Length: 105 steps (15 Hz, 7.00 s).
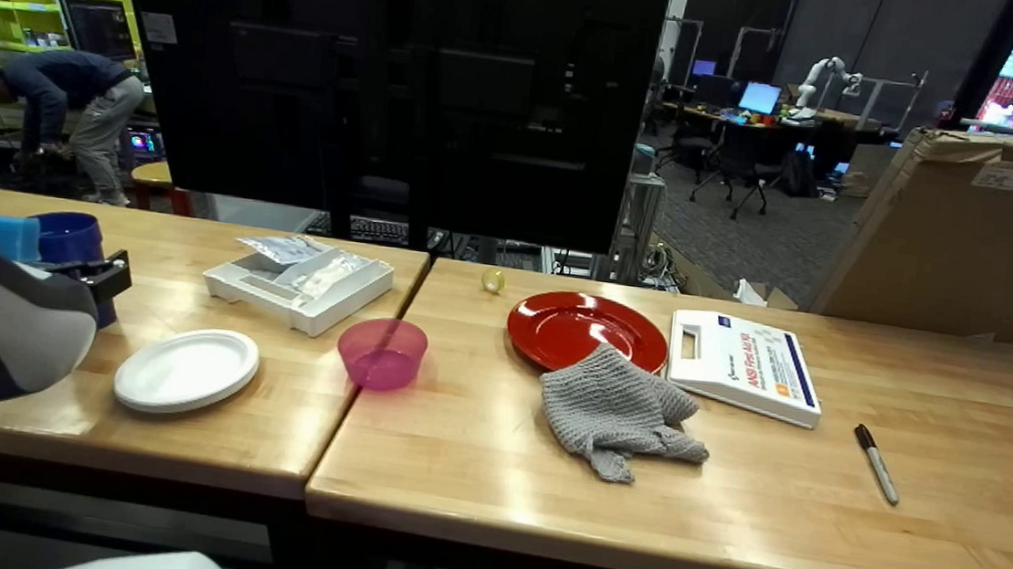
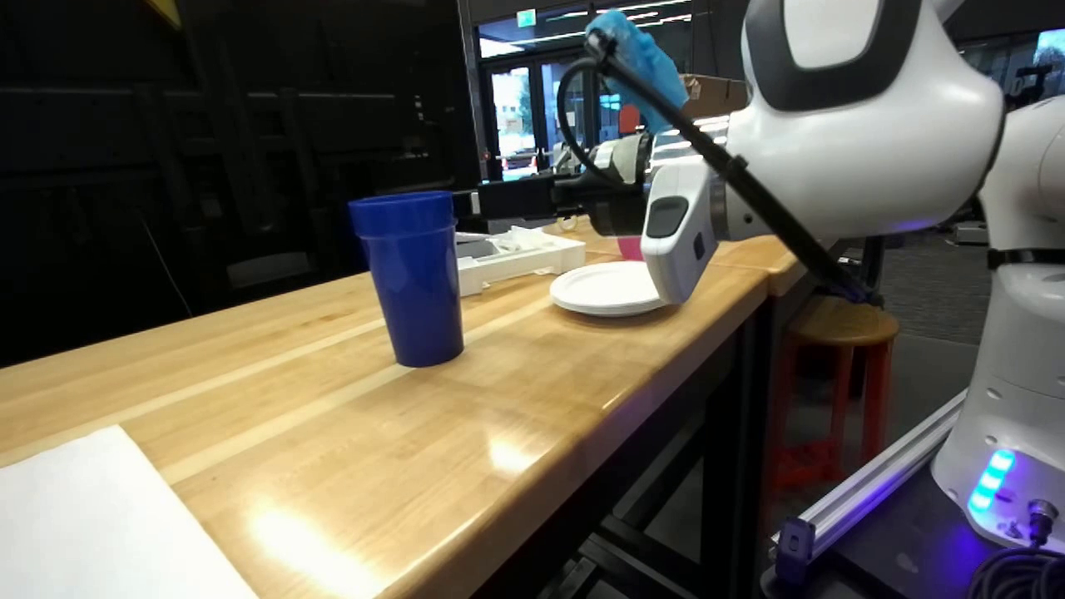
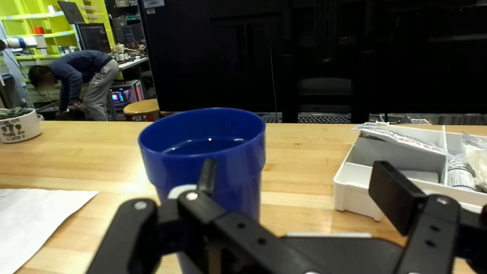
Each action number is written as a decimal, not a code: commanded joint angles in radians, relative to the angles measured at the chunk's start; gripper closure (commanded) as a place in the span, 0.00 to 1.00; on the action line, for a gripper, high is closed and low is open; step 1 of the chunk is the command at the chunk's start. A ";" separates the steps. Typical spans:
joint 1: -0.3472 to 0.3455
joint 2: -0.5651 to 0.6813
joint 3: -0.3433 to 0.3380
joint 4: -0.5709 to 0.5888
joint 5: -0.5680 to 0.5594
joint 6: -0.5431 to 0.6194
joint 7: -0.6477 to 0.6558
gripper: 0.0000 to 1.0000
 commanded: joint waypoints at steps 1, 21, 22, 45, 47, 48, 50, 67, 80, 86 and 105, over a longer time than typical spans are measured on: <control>-0.042 -0.048 -0.013 0.000 -0.064 0.091 -0.005 0.00; -0.207 0.007 0.129 0.035 -0.218 0.240 -0.017 0.00; -0.200 0.009 0.126 0.036 -0.227 0.244 -0.008 0.00; -0.080 0.176 0.159 0.072 -0.257 0.065 0.087 0.00; -0.086 0.157 0.150 0.040 -0.257 0.050 0.092 0.00; -0.087 0.155 0.147 0.029 -0.257 0.043 0.097 0.00; -0.089 0.154 0.141 0.015 -0.257 0.030 0.100 0.00; -0.088 0.193 0.153 0.091 -0.258 0.026 0.048 0.00; -0.117 0.236 0.150 0.107 -0.258 -0.043 0.031 0.00; -0.140 0.301 0.155 0.168 -0.258 -0.038 0.003 0.00; -0.139 0.364 0.163 0.255 -0.258 -0.066 0.004 0.00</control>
